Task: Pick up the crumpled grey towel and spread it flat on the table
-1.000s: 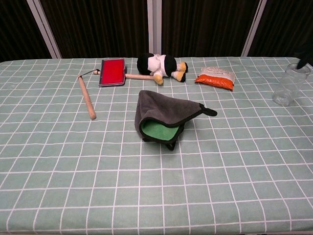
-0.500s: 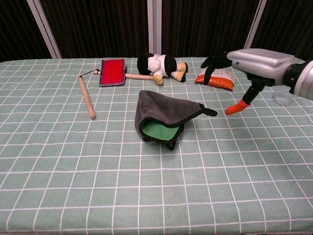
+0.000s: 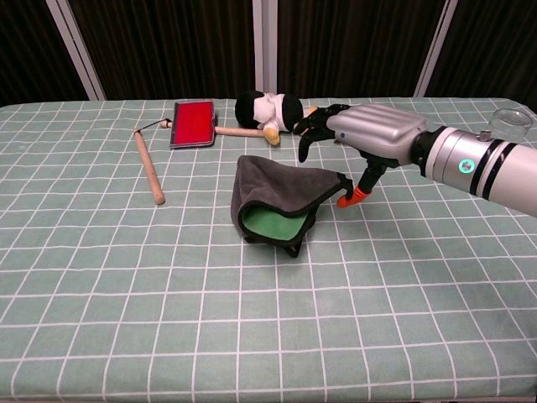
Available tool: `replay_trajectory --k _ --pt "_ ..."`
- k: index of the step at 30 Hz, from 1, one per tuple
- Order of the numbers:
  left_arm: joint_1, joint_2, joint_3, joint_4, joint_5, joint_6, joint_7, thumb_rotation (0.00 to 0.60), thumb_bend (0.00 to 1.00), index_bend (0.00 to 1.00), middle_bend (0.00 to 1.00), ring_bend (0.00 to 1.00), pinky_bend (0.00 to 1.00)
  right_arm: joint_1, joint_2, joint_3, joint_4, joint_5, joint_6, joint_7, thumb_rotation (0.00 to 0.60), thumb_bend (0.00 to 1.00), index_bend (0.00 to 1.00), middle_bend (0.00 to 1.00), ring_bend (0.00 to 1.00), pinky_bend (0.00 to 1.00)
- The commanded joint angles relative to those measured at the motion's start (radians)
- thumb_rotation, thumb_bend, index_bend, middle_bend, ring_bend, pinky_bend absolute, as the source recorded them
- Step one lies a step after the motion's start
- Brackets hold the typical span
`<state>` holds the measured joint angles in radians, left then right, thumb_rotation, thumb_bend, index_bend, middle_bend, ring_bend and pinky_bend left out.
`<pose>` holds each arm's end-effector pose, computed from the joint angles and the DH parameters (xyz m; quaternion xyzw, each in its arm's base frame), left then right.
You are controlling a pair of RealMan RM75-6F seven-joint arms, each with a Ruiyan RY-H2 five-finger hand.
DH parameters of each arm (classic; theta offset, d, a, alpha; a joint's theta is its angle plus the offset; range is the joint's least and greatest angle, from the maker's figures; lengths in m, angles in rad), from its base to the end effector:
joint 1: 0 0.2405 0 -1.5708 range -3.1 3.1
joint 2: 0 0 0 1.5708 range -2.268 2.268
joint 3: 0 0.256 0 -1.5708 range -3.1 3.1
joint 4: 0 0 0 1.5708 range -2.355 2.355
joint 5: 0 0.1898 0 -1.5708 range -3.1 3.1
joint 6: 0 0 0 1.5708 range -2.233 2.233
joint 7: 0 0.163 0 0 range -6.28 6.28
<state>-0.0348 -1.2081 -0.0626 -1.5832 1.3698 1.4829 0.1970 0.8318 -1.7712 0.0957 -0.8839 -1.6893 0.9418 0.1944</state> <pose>-0.3300 0.1832 0.1604 -0.5700 -0.3919 -0.3079 0.6532 -0.1389 -0.3786 -0.0570 0.8238 -0.2549 0.3945 0.3174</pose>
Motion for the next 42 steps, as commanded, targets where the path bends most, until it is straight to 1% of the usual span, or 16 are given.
replay_trajectory --k 1,6,8,9,14,18,21,26,30,33,36,40,42 --pt "0.001 0.002 0.000 0.000 -0.002 0.000 -0.002 0.600 0.07 0.34 0.26 0.20 0.19 0.018 -0.060 -0.015 0.082 -0.027 0.075 0.030 0.600 0.05 0.30 0.09 0.00 0.00" --pt "0.000 0.004 -0.003 0.001 -0.007 -0.002 -0.005 0.600 0.07 0.34 0.26 0.20 0.19 0.032 -0.096 -0.027 0.135 -0.030 0.106 0.083 0.600 0.08 0.31 0.10 0.00 0.00" --pt "-0.002 0.004 -0.004 0.002 -0.005 -0.002 -0.006 0.600 0.07 0.34 0.26 0.20 0.19 0.040 -0.108 -0.033 0.151 -0.031 0.110 0.087 0.600 0.12 0.34 0.12 0.00 0.00" --pt "-0.003 0.004 -0.004 0.002 -0.004 -0.002 -0.006 0.600 0.07 0.34 0.26 0.20 0.19 0.043 -0.112 -0.036 0.157 -0.033 0.115 0.090 0.600 0.15 0.38 0.13 0.00 0.00" --pt "-0.006 0.004 -0.004 0.003 -0.001 -0.005 -0.012 0.600 0.07 0.34 0.26 0.20 0.19 0.054 -0.134 -0.047 0.190 -0.030 0.125 0.109 0.600 0.32 0.62 0.22 0.01 0.00" --pt "-0.015 0.003 -0.004 0.008 0.005 -0.018 -0.027 0.600 0.07 0.34 0.26 0.20 0.19 0.060 -0.138 -0.053 0.195 -0.022 0.124 0.134 0.600 0.39 0.71 0.25 0.03 0.00" --pt "-0.025 0.002 -0.007 0.013 0.011 -0.027 -0.043 0.600 0.07 0.34 0.26 0.20 0.19 0.064 -0.138 -0.051 0.194 -0.017 0.136 0.131 0.600 0.42 0.76 0.27 0.04 0.00" --pt "-0.054 -0.004 -0.017 0.019 0.031 -0.051 -0.083 0.600 0.07 0.34 0.26 0.20 0.19 0.074 -0.124 -0.018 0.151 0.010 0.164 0.128 0.600 0.43 0.78 0.29 0.05 0.00" --pt "-0.090 -0.014 -0.031 0.007 0.059 -0.070 -0.105 0.600 0.07 0.34 0.26 0.20 0.20 0.088 -0.099 0.027 0.083 0.041 0.181 0.083 0.600 0.43 0.78 0.29 0.05 0.00" --pt "-0.133 -0.033 -0.043 0.010 0.075 -0.112 -0.150 0.600 0.07 0.34 0.26 0.20 0.20 0.099 -0.079 0.064 0.021 0.072 0.174 0.013 0.600 0.43 0.78 0.29 0.05 0.00" --pt "-0.185 -0.053 -0.064 0.015 0.062 -0.183 -0.212 0.600 0.07 0.35 0.26 0.20 0.20 0.111 -0.059 0.102 -0.053 0.112 0.152 -0.076 0.600 0.42 0.78 0.28 0.05 0.00" --pt "-0.261 -0.100 -0.109 0.023 0.018 -0.278 -0.307 0.600 0.06 0.35 0.26 0.20 0.22 0.125 -0.047 0.157 -0.141 0.174 0.128 -0.191 0.600 0.42 0.77 0.28 0.05 0.00" --pt "-0.295 -0.124 -0.128 0.030 -0.009 -0.326 -0.349 0.600 0.04 0.35 0.26 0.20 0.22 0.134 -0.047 0.182 -0.166 0.205 0.116 -0.243 0.600 0.42 0.77 0.28 0.05 0.00"
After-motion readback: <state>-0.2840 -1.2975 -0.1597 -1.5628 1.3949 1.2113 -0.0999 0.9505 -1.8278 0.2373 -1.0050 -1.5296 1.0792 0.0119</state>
